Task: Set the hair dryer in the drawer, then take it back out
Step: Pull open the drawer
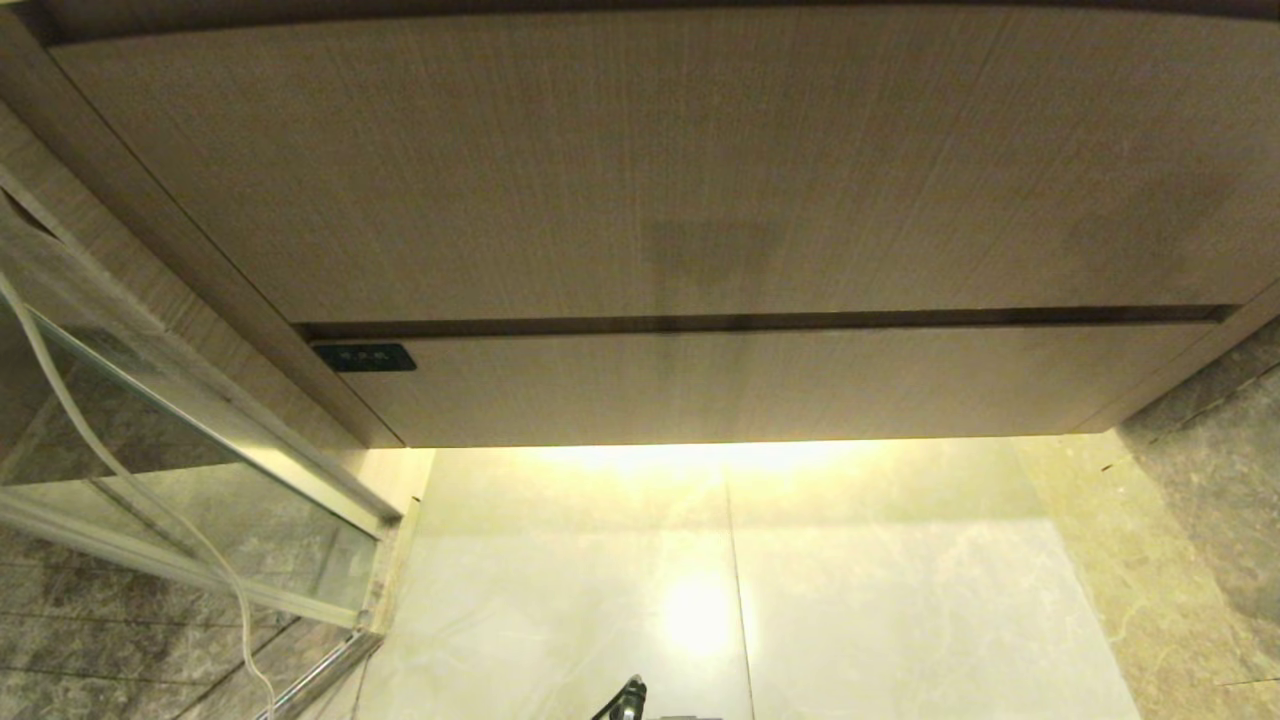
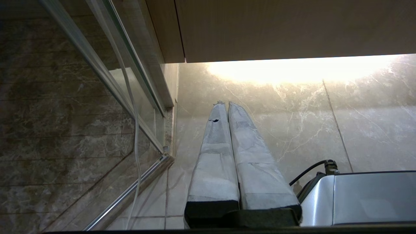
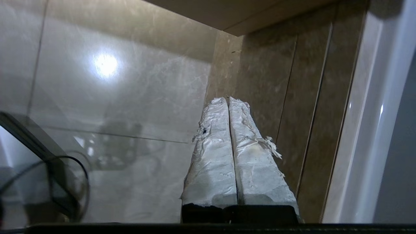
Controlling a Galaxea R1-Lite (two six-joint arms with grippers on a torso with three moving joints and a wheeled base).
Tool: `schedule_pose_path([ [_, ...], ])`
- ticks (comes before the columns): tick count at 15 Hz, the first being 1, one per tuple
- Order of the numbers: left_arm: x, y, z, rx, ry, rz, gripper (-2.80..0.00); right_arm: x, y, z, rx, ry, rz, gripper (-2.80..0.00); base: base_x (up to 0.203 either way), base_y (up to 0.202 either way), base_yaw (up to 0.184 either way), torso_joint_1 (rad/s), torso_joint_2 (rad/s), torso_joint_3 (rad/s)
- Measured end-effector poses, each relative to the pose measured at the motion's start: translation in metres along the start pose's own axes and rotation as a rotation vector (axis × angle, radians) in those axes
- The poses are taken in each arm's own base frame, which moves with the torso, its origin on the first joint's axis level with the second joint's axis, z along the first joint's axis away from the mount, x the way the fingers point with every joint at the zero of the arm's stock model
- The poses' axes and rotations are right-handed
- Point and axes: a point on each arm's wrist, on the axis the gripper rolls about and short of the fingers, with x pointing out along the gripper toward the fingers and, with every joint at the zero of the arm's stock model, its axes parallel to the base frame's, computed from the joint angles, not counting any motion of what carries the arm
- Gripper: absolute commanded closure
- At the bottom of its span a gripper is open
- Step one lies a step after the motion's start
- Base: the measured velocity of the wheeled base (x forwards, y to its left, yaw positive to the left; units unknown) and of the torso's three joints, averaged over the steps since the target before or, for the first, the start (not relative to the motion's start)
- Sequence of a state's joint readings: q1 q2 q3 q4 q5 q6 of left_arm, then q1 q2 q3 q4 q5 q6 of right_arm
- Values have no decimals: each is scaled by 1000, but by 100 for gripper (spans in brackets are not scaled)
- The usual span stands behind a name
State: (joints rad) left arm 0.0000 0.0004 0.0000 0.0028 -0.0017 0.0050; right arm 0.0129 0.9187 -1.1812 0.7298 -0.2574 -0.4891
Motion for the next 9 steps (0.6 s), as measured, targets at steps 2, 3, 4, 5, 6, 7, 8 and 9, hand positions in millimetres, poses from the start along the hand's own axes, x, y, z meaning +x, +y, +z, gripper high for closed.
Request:
schedule_pose_path([
  [2,0,0,0,-1,0,0,0,30,6,18,-93,26,54,0,0,0,0,0,0,0],
  [3,0,0,0,0,0,0,0,45,9,26,-115,48,73,0,0,0,0,0,0,0],
  [4,0,0,0,0,0,0,0,58,12,34,-135,68,84,0,0,0,0,0,0,0],
  [5,0,0,0,-1,0,0,0,68,15,40,-160,81,96,0,0,0,0,0,0,0],
  [6,0,0,0,-1,0,0,0,75,20,43,-210,92,117,-280,0,0,0,0,0,0],
  [7,0,0,0,-1,0,0,0,82,25,43,-287,110,128,-280,0,0,0,0,0,0],
  [8,0,0,0,-1,0,0,0,88,30,42,-361,134,126,-280,0,0,0,0,0,0],
  [9,0,0,0,-1,0,0,0,93,36,39,-454,159,132,-280,0,0,0,0,0,0],
])
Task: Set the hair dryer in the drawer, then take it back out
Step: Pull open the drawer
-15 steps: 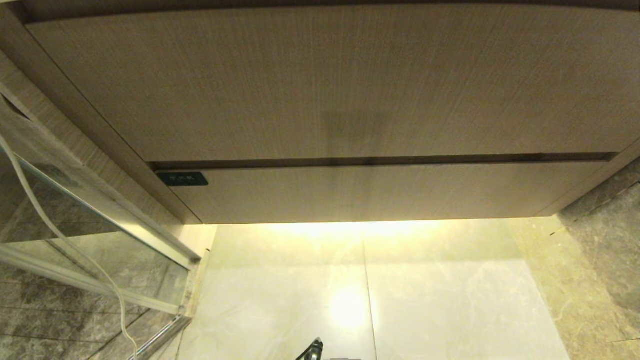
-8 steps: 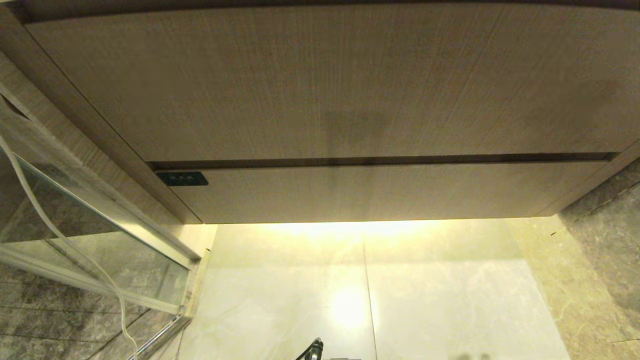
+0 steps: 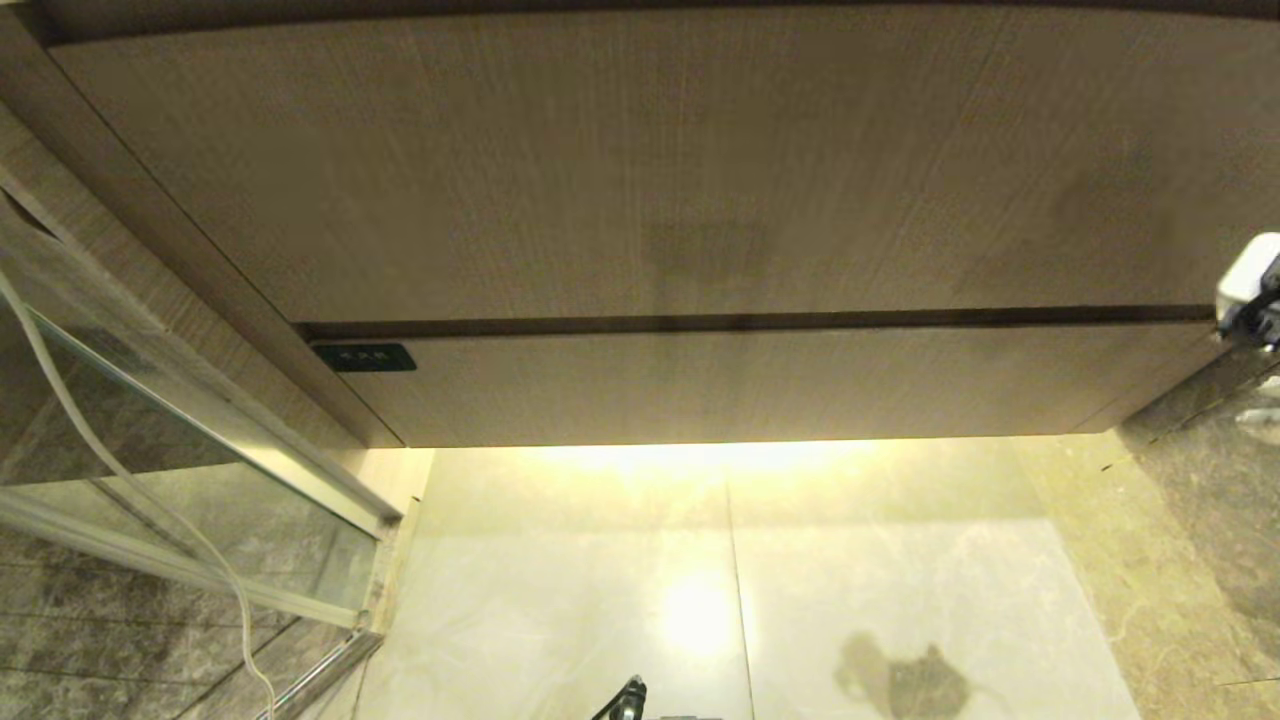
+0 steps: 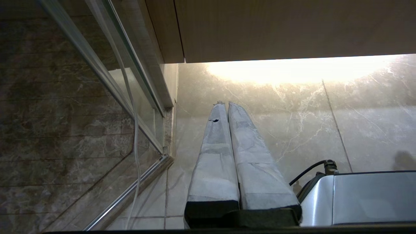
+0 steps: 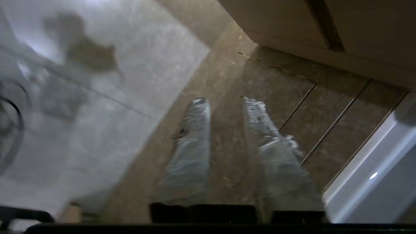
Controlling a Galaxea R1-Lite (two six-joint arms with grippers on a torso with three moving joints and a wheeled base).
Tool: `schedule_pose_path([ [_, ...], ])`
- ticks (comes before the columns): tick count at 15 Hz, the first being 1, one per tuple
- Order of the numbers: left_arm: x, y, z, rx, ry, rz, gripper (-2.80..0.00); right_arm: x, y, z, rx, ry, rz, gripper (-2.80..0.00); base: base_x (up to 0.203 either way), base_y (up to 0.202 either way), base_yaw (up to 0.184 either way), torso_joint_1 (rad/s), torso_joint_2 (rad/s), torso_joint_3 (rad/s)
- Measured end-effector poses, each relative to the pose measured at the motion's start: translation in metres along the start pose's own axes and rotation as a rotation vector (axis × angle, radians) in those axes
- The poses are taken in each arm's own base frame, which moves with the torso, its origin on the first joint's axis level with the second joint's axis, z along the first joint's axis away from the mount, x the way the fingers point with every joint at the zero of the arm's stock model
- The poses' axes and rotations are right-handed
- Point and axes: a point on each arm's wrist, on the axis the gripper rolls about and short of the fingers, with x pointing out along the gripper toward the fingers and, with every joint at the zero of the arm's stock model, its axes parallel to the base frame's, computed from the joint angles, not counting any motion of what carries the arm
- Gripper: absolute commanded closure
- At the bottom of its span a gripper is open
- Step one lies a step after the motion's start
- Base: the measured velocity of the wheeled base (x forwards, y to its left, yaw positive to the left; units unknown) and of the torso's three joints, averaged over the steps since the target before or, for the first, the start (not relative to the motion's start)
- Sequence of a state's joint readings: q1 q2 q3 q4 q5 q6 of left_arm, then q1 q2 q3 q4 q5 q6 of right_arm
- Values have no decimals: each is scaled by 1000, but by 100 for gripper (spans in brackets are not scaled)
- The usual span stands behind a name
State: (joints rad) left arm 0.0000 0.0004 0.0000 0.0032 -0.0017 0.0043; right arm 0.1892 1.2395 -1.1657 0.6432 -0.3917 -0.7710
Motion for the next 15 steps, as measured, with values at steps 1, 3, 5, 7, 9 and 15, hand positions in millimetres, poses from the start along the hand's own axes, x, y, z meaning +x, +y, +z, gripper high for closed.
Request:
schedule_pose_path([
  [1,0,0,0,0,0,0,0,4,6,1,-67,12,17,-280,0,0,0,0,0,0],
  [3,0,0,0,0,0,0,0,8,19,4,-167,-3,61,-280,0,0,0,0,0,0],
  [5,0,0,0,0,0,0,0,8,26,7,-280,-31,78,-280,0,0,0,0,0,0],
  [7,0,0,0,0,0,0,0,13,29,14,-352,-79,64,-280,0,0,0,0,0,0],
  [9,0,0,0,0,0,0,0,26,33,25,-401,-161,68,-280,0,0,0,0,0,0],
  [15,0,0,0,0,-1,0,0,64,42,61,-401,-370,141,-280,0,0,0,0,0,0],
])
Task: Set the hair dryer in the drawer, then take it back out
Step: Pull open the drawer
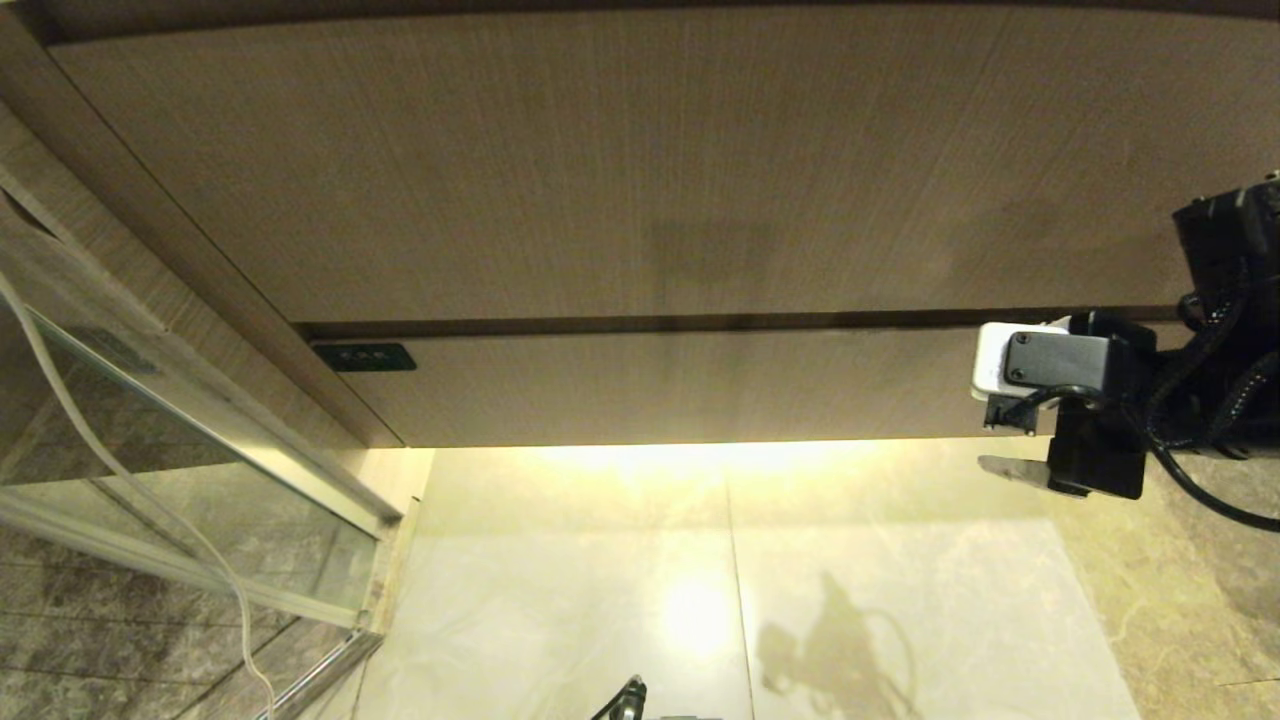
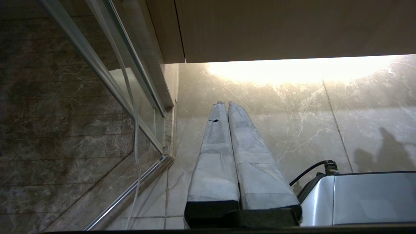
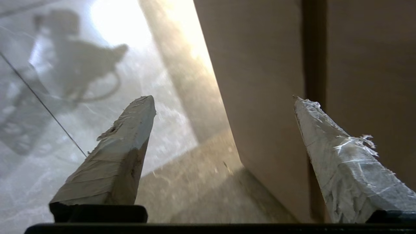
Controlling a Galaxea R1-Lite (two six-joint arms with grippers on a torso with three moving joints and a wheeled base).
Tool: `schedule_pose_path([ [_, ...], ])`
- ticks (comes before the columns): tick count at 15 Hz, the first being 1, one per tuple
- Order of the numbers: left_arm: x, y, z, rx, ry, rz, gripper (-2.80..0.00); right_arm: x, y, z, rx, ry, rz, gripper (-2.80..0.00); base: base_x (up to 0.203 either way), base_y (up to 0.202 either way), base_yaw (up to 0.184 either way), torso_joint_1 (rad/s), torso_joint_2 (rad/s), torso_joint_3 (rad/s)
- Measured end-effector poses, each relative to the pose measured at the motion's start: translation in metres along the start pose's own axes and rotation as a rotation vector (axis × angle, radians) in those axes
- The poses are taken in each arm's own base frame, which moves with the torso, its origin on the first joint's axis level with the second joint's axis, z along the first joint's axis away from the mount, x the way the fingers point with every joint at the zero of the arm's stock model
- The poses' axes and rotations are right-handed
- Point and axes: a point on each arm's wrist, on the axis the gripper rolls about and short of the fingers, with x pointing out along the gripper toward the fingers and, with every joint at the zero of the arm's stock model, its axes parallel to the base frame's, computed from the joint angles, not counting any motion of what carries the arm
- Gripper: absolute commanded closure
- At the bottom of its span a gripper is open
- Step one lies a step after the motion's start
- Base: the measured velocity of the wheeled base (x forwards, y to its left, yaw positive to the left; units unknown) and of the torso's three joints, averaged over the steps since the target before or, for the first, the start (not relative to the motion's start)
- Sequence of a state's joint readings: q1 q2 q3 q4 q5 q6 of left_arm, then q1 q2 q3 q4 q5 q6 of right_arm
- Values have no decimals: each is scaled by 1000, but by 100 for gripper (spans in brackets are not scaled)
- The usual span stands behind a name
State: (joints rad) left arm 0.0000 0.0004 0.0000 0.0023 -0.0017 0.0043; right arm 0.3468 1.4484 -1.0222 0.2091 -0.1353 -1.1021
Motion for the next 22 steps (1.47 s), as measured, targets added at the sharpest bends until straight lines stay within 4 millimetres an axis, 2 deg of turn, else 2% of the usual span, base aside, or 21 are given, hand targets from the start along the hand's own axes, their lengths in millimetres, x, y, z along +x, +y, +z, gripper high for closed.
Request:
schedule_pose_path([
  [4,0,0,0,0,1,0,0,26,1,9,-13,-11,33,-280,0,0,0,0,0,0],
  [11,0,0,0,0,1,0,0,88,6,20,5,-90,-52,-280,0,0,0,0,0,0],
  [16,0,0,0,0,0,0,0,117,5,18,16,-96,-69,-280,0,0,0,0,0,0],
  [22,0,0,0,0,1,0,0,136,-2,23,12,-86,-51,-280,0,0,0,0,0,0],
])
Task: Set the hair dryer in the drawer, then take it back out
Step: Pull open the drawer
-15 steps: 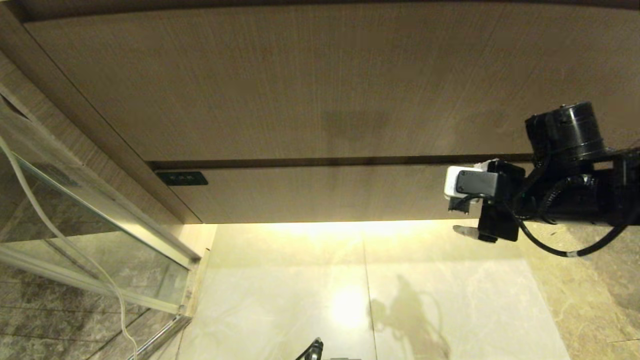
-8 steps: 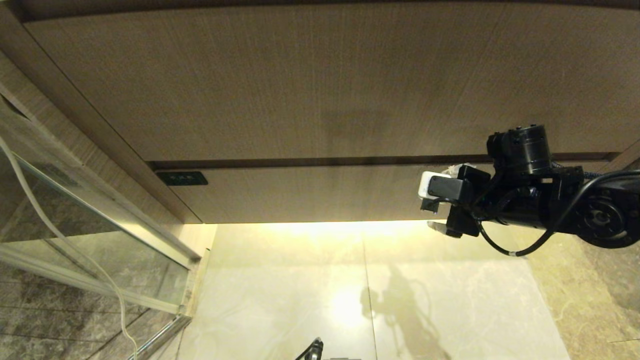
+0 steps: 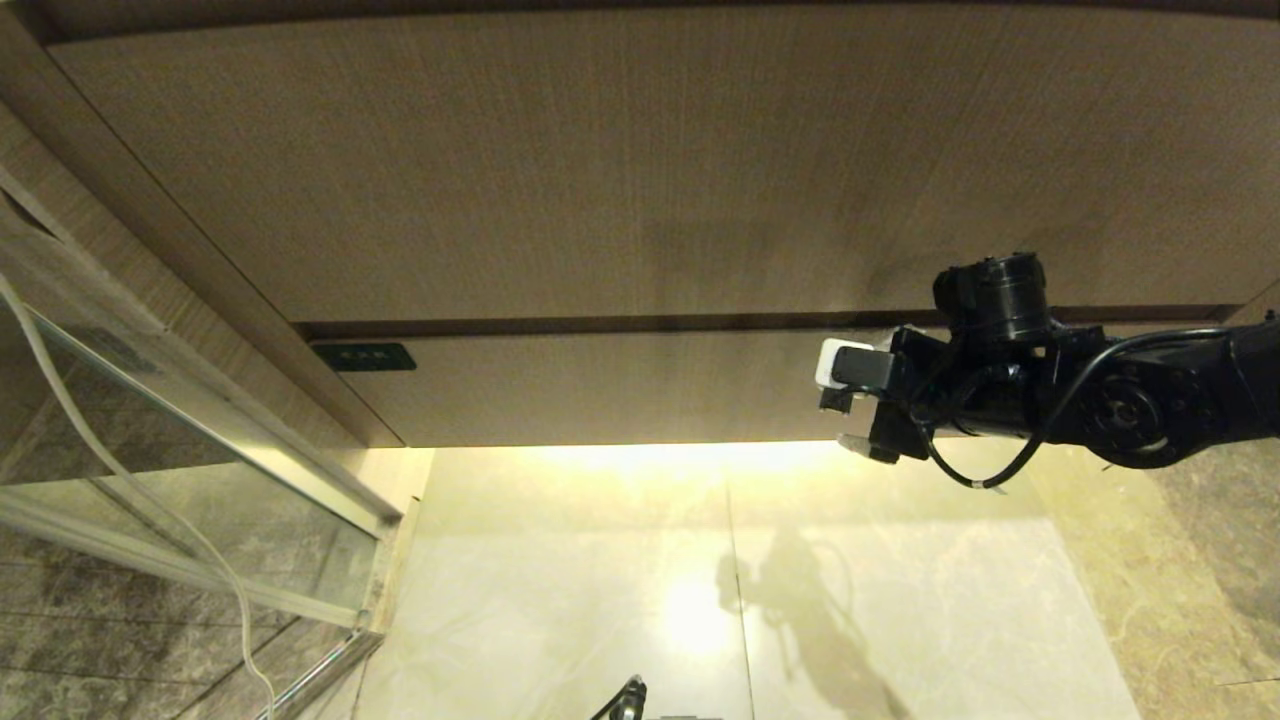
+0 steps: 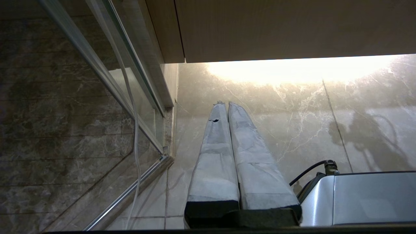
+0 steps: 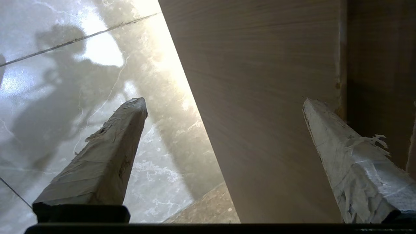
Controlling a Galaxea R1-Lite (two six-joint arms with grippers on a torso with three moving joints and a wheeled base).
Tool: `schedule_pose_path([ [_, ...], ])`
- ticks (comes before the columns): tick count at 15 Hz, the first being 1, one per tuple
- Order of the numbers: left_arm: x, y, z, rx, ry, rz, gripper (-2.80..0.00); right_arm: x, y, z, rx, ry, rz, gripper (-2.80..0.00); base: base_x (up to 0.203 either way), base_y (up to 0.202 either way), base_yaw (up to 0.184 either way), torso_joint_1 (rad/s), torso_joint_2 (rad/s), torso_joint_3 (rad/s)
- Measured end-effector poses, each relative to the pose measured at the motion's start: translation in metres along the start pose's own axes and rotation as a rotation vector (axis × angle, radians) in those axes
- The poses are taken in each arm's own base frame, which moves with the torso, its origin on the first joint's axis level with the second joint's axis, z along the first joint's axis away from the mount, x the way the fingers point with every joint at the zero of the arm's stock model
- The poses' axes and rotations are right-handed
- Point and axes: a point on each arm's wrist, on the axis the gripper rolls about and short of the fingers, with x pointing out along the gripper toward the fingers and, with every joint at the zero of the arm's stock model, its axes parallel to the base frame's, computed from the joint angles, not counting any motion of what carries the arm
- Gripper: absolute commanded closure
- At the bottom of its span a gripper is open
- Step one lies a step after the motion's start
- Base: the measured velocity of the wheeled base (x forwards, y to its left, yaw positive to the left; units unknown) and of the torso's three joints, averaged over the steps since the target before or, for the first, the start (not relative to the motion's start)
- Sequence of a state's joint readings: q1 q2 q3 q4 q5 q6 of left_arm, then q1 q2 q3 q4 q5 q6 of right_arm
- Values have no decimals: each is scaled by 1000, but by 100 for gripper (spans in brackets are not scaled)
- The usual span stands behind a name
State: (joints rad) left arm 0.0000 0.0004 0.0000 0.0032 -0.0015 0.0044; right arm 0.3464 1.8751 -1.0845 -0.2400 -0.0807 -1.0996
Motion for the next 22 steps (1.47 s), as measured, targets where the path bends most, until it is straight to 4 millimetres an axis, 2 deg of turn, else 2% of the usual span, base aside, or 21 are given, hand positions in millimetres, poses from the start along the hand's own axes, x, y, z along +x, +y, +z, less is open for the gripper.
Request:
schedule_pose_path([
  [5,0,0,0,0,0,0,0,3,-10,5,-8,64,125,-280,0,0,0,0,0,0],
  [12,0,0,0,0,0,0,0,8,-24,14,-10,81,199,-280,0,0,0,0,0,0],
  [16,0,0,0,0,0,0,0,-1,-32,14,-7,125,314,-280,0,0,0,0,0,0],
  [22,0,0,0,0,0,0,0,-21,-28,9,1,201,464,-280,0,0,0,0,0,0],
])
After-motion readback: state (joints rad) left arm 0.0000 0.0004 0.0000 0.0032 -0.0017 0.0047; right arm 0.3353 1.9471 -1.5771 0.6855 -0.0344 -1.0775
